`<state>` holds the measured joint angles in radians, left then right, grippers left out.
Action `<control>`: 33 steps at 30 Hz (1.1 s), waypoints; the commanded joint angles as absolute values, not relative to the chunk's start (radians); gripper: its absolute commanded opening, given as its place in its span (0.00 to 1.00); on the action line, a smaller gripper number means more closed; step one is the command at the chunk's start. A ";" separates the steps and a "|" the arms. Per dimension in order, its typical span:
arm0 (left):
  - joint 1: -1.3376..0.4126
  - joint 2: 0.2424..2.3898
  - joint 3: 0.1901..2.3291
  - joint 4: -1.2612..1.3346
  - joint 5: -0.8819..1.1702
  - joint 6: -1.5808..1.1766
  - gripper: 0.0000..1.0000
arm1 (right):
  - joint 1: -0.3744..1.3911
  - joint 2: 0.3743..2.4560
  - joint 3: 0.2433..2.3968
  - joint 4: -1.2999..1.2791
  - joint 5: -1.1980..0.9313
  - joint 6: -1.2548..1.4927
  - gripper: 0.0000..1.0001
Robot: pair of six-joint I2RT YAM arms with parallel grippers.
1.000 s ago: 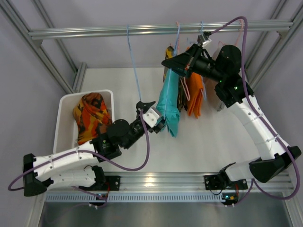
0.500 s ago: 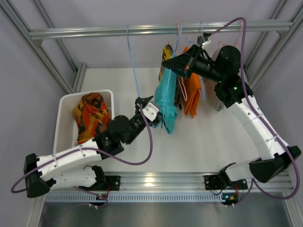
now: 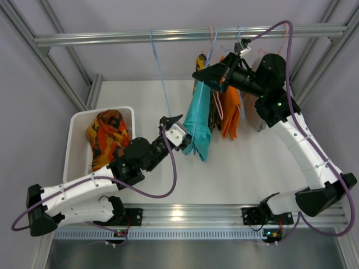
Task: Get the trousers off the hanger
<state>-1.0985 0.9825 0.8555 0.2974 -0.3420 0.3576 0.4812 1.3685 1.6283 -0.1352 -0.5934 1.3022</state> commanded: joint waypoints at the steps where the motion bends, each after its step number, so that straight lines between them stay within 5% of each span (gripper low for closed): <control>1: -1.092 1.028 0.879 0.426 -0.331 0.397 0.63 | 0.476 1.328 1.664 -0.028 -0.614 1.313 0.00; 11: -1.062 1.016 0.957 0.345 -0.311 0.383 0.01 | 0.437 1.299 1.582 -0.031 -0.621 1.267 0.00; 21: -1.063 0.934 1.106 0.192 -0.281 0.391 0.00 | 0.333 1.275 1.362 -0.054 -0.623 1.161 0.00; 33: -1.063 0.996 1.242 0.161 -0.130 0.373 0.00 | 0.324 1.287 1.364 -0.101 -0.647 1.094 0.00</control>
<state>-1.0599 1.0096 1.1072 -0.1028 -0.2180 0.3836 0.3367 1.2938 1.3632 -0.0986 -0.6365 1.2224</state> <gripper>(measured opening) 0.063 0.009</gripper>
